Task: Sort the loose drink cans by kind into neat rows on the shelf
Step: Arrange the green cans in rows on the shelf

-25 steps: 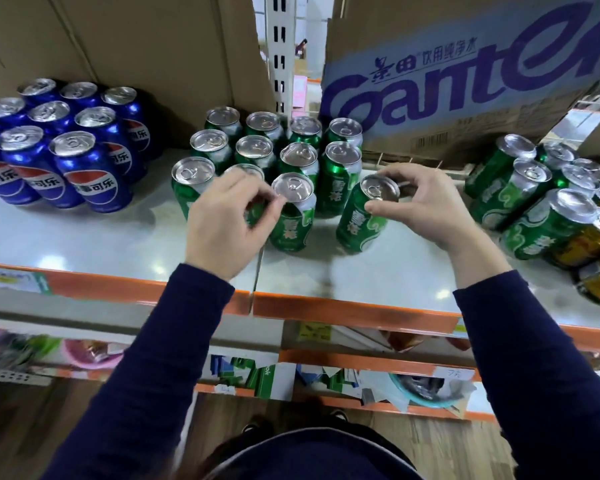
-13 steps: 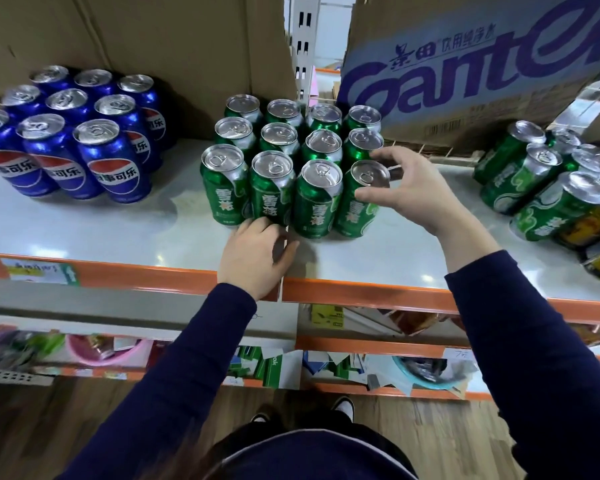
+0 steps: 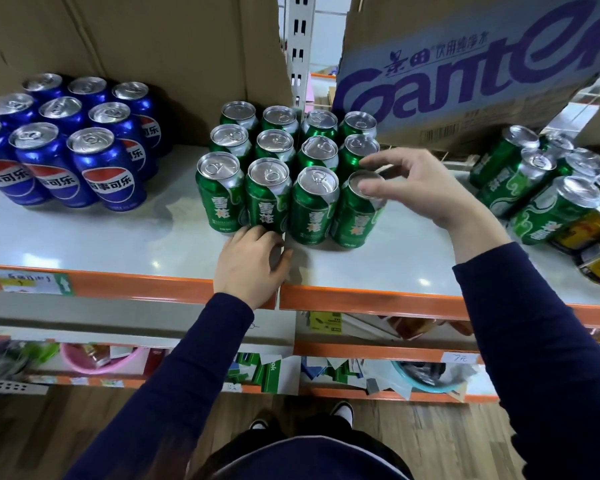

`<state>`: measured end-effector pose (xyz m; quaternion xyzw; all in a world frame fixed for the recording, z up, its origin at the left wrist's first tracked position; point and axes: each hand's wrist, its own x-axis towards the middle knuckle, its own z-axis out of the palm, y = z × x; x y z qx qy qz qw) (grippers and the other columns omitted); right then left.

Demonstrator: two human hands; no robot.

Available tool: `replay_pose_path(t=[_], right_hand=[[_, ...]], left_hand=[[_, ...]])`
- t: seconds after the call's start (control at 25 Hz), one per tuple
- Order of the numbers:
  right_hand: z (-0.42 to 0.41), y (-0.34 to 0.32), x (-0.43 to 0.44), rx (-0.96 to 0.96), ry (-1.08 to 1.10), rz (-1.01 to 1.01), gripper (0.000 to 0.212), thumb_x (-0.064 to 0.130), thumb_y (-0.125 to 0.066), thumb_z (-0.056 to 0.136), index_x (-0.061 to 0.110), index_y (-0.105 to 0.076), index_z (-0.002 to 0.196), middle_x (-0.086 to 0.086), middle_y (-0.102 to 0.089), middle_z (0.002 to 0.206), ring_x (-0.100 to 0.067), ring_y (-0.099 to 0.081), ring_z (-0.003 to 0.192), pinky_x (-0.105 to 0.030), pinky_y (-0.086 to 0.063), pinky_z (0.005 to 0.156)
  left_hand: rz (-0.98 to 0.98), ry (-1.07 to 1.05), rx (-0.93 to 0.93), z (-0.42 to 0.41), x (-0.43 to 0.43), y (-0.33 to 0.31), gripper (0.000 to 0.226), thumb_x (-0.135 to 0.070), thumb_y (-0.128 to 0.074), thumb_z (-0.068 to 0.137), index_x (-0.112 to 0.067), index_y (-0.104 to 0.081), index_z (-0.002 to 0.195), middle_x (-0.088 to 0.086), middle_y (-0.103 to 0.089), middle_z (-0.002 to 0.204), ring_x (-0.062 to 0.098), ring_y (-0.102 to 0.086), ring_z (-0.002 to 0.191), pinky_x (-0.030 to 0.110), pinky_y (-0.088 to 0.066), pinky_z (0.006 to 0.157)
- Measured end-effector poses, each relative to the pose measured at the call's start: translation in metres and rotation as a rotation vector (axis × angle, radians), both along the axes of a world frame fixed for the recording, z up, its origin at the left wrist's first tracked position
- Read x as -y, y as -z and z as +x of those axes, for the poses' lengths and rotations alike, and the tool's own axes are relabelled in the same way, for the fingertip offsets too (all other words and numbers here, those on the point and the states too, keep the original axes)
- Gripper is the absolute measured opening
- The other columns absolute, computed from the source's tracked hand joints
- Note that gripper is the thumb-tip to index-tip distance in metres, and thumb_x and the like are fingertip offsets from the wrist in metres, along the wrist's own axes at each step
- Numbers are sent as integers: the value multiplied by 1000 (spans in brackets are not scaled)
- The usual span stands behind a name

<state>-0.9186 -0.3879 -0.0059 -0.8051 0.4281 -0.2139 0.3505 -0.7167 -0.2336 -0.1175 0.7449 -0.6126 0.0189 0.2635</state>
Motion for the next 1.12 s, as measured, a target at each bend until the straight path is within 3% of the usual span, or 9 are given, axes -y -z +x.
replay_pose_path(t=[0.12, 0.24, 0.32, 0.4, 0.52, 0.64, 0.84, 0.96, 1.12], right_hand=[[11, -7, 24, -20, 195, -243, 41, 45, -73, 79, 19, -68, 111, 2, -69, 104, -15, -63, 95, -33, -53, 87], [26, -7, 44, -280, 128, -226, 58, 50, -73, 77, 15, -63, 122, -4, -65, 113, -21, -59, 104, -31, -46, 85], [32, -5, 49, -322, 92, -204, 52, 49, -74, 76, 10, -68, 110, -10, -68, 101, -24, -61, 95, -34, -45, 74], [31, -6, 51, -300, 85, -215, 49, 48, -76, 72, 4, -69, 94, -17, -68, 90, -25, -61, 81, -42, -49, 71], [25, -10, 55, -265, 26, -114, 42, 45, -80, 66, 11, -71, 88, -11, -71, 86, -26, -66, 83, -43, -56, 75], [20, -15, 62, -222, -38, 66, 43, 53, -76, 70, 15, -73, 89, -4, -73, 84, -16, -69, 80, -30, -58, 68], [35, -12, 87, -182, 165, -305, 45, 50, -65, 83, 15, -66, 110, 0, -63, 98, -18, -56, 93, -31, -44, 77], [51, -3, 99, -340, 100, -209, 40, 47, -63, 85, 12, -64, 105, -4, -59, 95, -23, -54, 91, -28, -36, 73], [49, 1, 105, -173, 120, -100, 31, 37, -69, 83, 12, -69, 100, -5, -66, 92, -22, -59, 87, -28, -41, 67]], left_hand=[[-5, -21, -10, -2, 0, -1, 15, -25, -67, 82, -11, -71, 83, 9, -65, 81, 33, -60, 81, 38, -49, 75], [2, -27, -20, -3, 1, -2, 18, -29, -61, 81, -13, -69, 80, 8, -65, 80, 32, -60, 79, 36, -50, 73], [10, -35, -17, -2, 0, -2, 20, -31, -59, 81, -14, -69, 80, 6, -64, 80, 31, -59, 79, 35, -49, 72], [25, -42, -10, -3, 0, -2, 24, -35, -56, 82, -15, -69, 80, 5, -64, 81, 30, -59, 79, 35, -49, 72], [22, -51, -7, -4, 0, -4, 28, -38, -52, 81, -15, -69, 79, 4, -64, 79, 30, -59, 77, 33, -48, 70], [14, -50, -6, -5, 1, -5, 31, -39, -49, 81, -14, -69, 78, 5, -64, 77, 31, -60, 75, 33, -48, 69], [23, -54, -10, -5, 2, -6, 32, -39, -49, 81, -14, -69, 78, 5, -65, 78, 31, -60, 75, 35, -49, 71], [14, -59, -9, -5, 1, -5, 30, -39, -51, 81, -16, -70, 78, 4, -65, 78, 30, -60, 75, 33, -48, 69], [2, -72, -18, -6, 1, -5, 28, -38, -51, 79, -16, -69, 76, 3, -64, 77, 30, -59, 74, 31, -46, 67]])
